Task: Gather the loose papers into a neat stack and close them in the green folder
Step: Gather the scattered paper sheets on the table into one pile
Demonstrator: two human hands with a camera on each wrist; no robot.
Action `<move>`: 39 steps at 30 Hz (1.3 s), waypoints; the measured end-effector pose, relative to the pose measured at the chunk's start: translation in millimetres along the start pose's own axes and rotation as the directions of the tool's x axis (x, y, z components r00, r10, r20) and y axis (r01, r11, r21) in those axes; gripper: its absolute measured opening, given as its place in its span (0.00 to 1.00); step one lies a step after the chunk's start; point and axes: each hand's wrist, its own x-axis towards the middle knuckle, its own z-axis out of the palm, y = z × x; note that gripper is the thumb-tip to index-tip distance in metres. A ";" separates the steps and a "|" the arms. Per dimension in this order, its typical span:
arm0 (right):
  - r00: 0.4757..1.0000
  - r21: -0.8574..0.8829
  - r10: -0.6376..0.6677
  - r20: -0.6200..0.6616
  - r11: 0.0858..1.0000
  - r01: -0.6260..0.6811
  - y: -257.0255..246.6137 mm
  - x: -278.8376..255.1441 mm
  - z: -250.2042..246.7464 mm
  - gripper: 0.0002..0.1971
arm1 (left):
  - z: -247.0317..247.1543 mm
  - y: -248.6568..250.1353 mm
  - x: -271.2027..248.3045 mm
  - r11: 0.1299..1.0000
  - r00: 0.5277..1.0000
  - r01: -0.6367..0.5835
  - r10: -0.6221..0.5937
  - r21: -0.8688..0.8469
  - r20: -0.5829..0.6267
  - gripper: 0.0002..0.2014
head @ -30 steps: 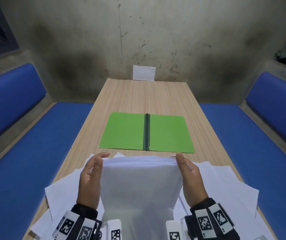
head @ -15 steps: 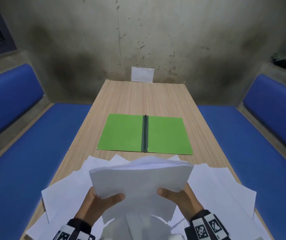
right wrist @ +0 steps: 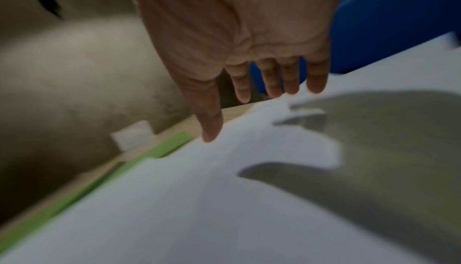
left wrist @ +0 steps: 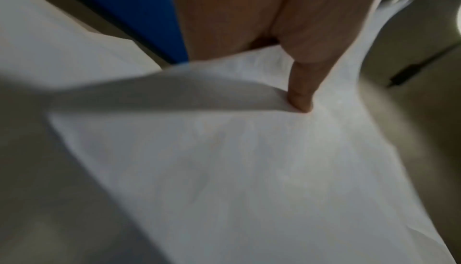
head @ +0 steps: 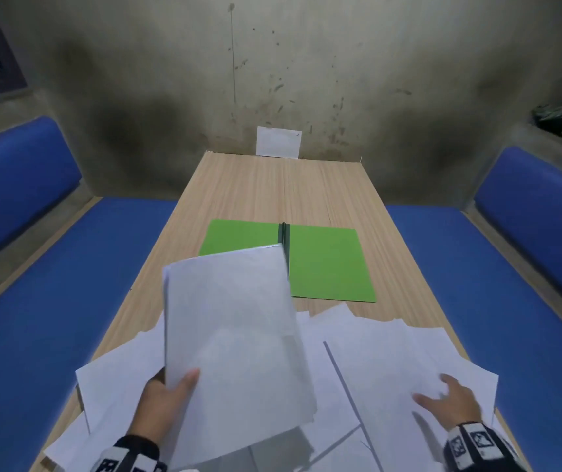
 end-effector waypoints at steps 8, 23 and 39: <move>0.985 -0.283 0.173 0.012 0.945 -0.163 22.9 -5.0 -18.4 0.37 | -24.5 -27.4 6.7 0.966 0.968 0.246 -0.239 0.082 -0.079 0.25; 0.965 0.507 0.105 0.239 0.834 -0.216 -28.5 -31.2 22.7 0.09 | -36.7 -33.6 6.4 0.927 0.969 0.248 -0.237 0.281 -0.073 0.23; 0.931 0.440 0.218 0.292 0.834 -0.333 -58.2 -62.4 83.4 0.19 | -61.3 -50.6 40.1 0.589 0.973 0.182 -0.226 0.787 -0.056 0.20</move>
